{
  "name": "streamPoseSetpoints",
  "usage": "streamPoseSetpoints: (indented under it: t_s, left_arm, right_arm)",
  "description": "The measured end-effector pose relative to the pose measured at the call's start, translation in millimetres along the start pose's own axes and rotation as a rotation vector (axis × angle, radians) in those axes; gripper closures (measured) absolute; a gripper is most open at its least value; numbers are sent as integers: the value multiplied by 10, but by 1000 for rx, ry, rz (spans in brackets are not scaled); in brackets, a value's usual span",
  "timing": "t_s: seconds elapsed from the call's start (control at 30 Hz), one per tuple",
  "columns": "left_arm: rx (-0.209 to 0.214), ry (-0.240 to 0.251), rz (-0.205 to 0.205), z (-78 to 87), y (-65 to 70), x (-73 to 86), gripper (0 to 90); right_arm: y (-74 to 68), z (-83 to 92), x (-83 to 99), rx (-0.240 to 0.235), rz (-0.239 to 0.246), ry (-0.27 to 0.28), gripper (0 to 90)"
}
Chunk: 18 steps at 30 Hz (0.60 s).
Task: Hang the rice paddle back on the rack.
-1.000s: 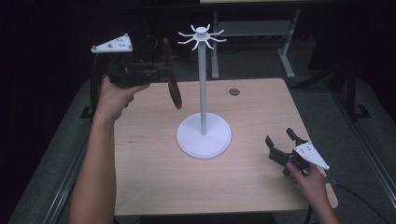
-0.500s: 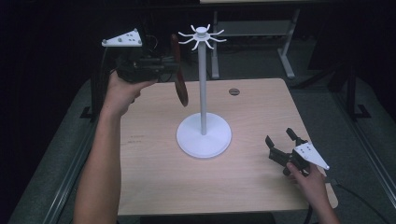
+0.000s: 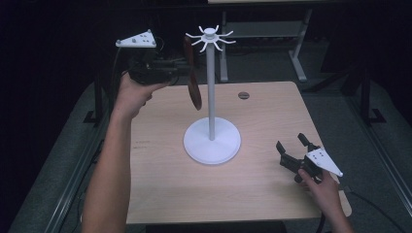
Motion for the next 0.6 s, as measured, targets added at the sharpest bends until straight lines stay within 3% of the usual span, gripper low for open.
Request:
streamPoseSetpoints:
  t_s: [0.3, 0.6]
  left_arm:
    - [8, -3, -4, -95, -1, -1, 780]
    - [7, -2, -3, -67, -17, 11, 752]
  right_arm:
    - [5, 5, 0, -1, -3, -1, 133]
    - [4, 2, 0, -4, 0, 0, 133]
Point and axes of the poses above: each handheld gripper's, and its own axes: z roughly backward along the jaws, x roughly out of its underside, y roughly to its right, the point moved 2 cm from there along -z, roughly forward along the jaws, and after that the axes turned 1 degree about y, right-handed, at the moved point
